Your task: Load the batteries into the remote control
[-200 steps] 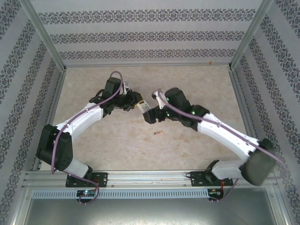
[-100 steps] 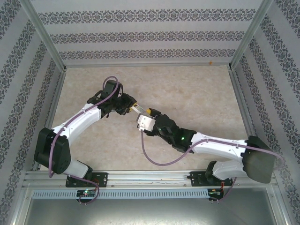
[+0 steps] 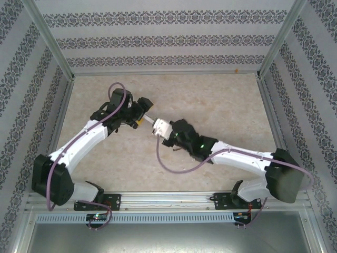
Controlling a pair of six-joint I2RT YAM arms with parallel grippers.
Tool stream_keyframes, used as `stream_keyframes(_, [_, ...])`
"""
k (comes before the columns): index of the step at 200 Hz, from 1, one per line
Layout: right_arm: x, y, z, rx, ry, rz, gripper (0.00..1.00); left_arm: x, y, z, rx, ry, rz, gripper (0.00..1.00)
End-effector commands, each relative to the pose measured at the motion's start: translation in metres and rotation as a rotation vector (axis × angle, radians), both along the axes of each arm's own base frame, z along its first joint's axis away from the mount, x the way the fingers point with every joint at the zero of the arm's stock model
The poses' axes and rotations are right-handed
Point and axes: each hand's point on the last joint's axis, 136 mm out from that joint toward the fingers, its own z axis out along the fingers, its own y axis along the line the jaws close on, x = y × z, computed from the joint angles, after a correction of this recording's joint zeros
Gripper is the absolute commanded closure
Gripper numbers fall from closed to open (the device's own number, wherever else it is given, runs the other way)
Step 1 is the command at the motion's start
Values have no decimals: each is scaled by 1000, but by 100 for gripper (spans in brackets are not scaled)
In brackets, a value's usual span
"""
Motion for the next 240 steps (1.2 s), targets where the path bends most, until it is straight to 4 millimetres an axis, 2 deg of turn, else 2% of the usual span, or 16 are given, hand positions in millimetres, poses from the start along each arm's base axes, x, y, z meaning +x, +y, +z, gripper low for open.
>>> stream_keyframes(1, [-23, 2, 45, 374, 473, 99, 86, 9, 14, 62, 60, -332, -39, 8])
stream_keyframes(26, [-23, -5, 77, 576, 736, 120, 87, 1, 13, 88, -20, -462, -143, 4])
stream_keyframes(42, [-19, -8, 95, 670, 837, 130, 87, -2, 11, 96, -120, -478, -188, 4])
stream_keyframes(69, [-15, -7, 124, 807, 919, 185, 87, -6, -5, 114, -283, -532, -277, 4])
stream_keyframes(85, [-14, -4, 132, 826, 927, 211, 86, -4, -9, 118, -367, -542, -279, 4])
stream_keyframes(100, [-10, -4, 136, 845, 930, 214, 86, 0, -8, 115, -418, -528, -249, 10])
stream_keyframes(129, [-3, -1, 144, 895, 940, 212, 86, 0, -13, 120, -516, -562, -272, 34])
stream_keyframes(153, [7, 7, 134, 916, 983, 160, 81, 2, -14, 118, -553, -563, -274, 55])
stream_keyframes(174, [21, 14, 120, 943, 1041, 87, 76, 5, -14, 111, -532, -553, -268, 68])
stream_keyframes(191, [28, 16, 108, 961, 1079, 17, 63, 6, -11, 110, -506, -578, -254, 76])
stream_keyframes(217, [32, 13, 79, 1002, 1087, -143, 46, 21, 6, 99, -374, -614, -137, 88])
stream_keyframes(240, [27, 18, 62, 1007, 1100, -199, 44, 32, 19, 94, -274, -648, -53, 97])
